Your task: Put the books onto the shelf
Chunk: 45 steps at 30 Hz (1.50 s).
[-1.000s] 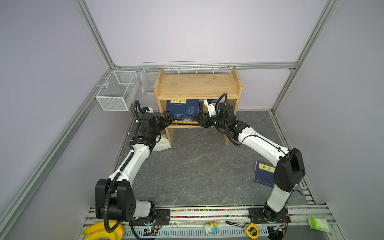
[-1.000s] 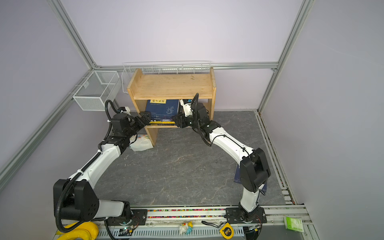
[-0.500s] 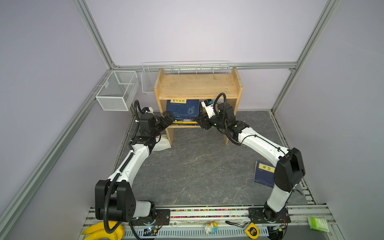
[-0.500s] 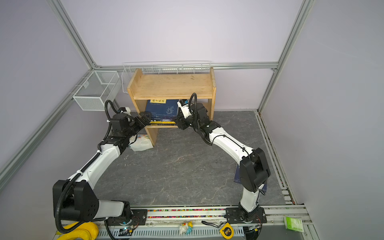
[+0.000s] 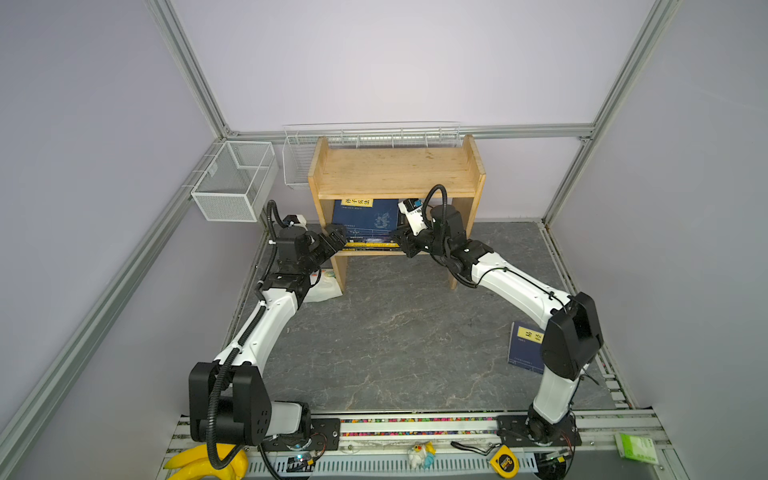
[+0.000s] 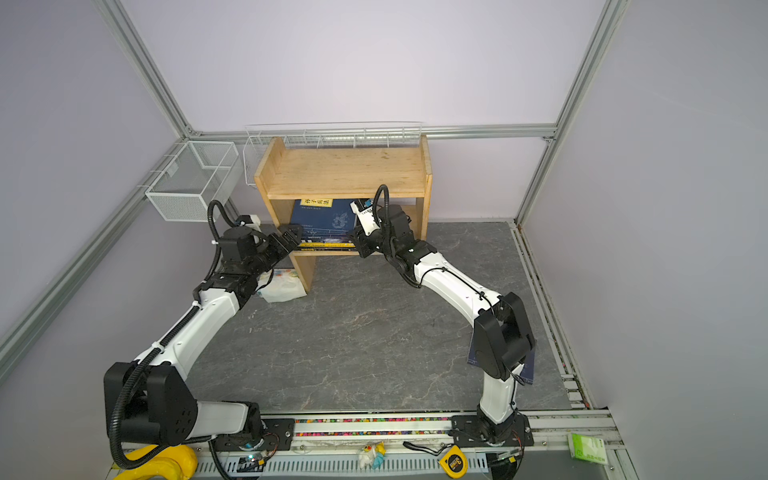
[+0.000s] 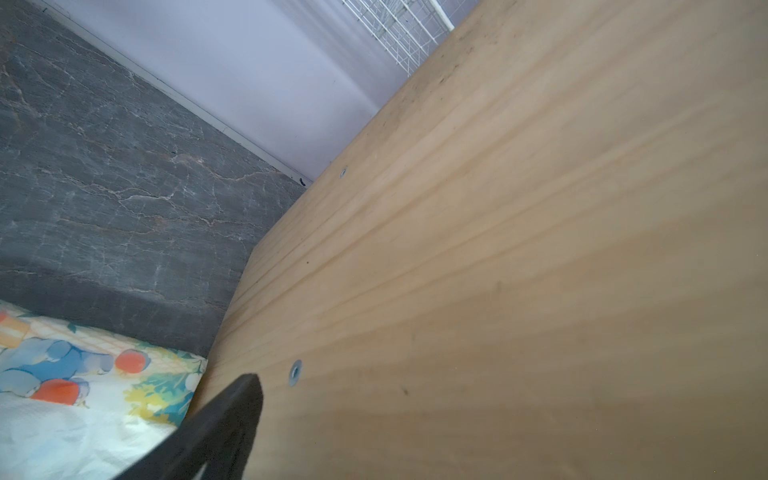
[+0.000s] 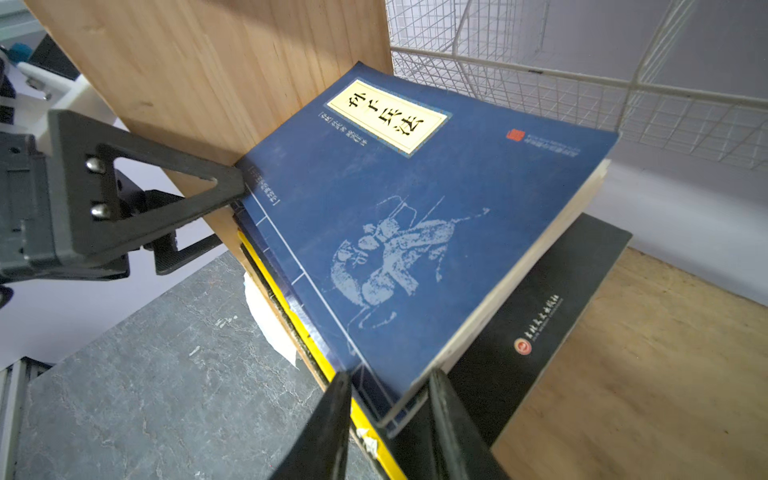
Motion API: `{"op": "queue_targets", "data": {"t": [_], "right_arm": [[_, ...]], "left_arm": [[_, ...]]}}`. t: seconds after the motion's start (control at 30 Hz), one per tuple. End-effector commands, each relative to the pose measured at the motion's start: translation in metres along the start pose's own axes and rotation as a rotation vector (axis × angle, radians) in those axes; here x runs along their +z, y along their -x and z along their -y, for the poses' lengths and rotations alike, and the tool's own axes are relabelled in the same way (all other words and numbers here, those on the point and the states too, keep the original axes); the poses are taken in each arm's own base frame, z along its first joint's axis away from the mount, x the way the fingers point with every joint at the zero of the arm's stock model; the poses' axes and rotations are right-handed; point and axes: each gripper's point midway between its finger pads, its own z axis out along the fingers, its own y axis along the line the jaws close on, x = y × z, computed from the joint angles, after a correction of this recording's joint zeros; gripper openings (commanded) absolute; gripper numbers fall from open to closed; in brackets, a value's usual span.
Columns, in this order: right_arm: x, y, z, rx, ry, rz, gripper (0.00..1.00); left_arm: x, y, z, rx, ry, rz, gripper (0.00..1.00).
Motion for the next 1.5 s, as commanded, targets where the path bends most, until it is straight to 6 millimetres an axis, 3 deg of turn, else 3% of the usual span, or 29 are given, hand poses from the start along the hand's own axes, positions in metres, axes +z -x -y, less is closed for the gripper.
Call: {"op": "queue_targets", "data": {"t": [0.0, 0.47, 0.57, 0.63, 0.7, 0.83, 1.0, 1.13, 1.27, 1.33, 1.47], "right_arm": [[0.003, 0.010, -0.011, -0.021, 0.030, 0.031, 0.27], [-0.002, 0.013, -0.001, 0.010, -0.058, 0.042, 0.20], [-0.003, 0.015, 0.002, 0.021, -0.074, 0.044, 0.24], [-0.006, 0.016, 0.002, 0.027, -0.077, 0.047, 0.36], [-0.013, 0.017, 0.001, 0.032, -0.077, 0.058, 0.40], [-0.038, 0.026, -0.002, 0.050, -0.095, 0.107, 0.53], [-0.071, 0.026, -0.017, 0.081, -0.046, 0.113, 0.58], [-0.094, 0.004, -0.035, 0.128, 0.018, 0.071, 0.60], [-0.130, -0.027, -0.027, 0.204, -0.067, 0.034, 0.65], [-0.150, -0.046, -0.013, 0.217, -0.168, 0.001, 0.71], [-0.208, -0.103, 0.052, 0.289, -0.589, -0.098, 0.93]], "left_arm": [[-0.009, 0.007, 0.007, -0.006, -0.023, 0.020, 1.00], [-0.014, 0.010, 0.010, -0.031, -0.058, 0.027, 1.00], [-0.018, 0.012, 0.012, -0.030, -0.069, 0.031, 1.00], [-0.022, 0.013, 0.016, -0.025, -0.081, 0.035, 1.00], [-0.028, 0.013, 0.022, -0.014, -0.106, 0.034, 1.00], [-0.048, 0.009, 0.043, 0.035, -0.202, 0.018, 0.99], [-0.085, -0.008, 0.058, 0.090, -0.271, -0.019, 0.99], [-0.114, -0.031, 0.058, 0.126, -0.294, -0.072, 0.99], [-0.140, -0.058, 0.060, 0.162, -0.326, -0.137, 1.00], [-0.148, -0.074, 0.062, 0.176, -0.339, -0.168, 1.00], [-0.147, -0.115, 0.063, 0.191, -0.353, -0.265, 1.00]]}}
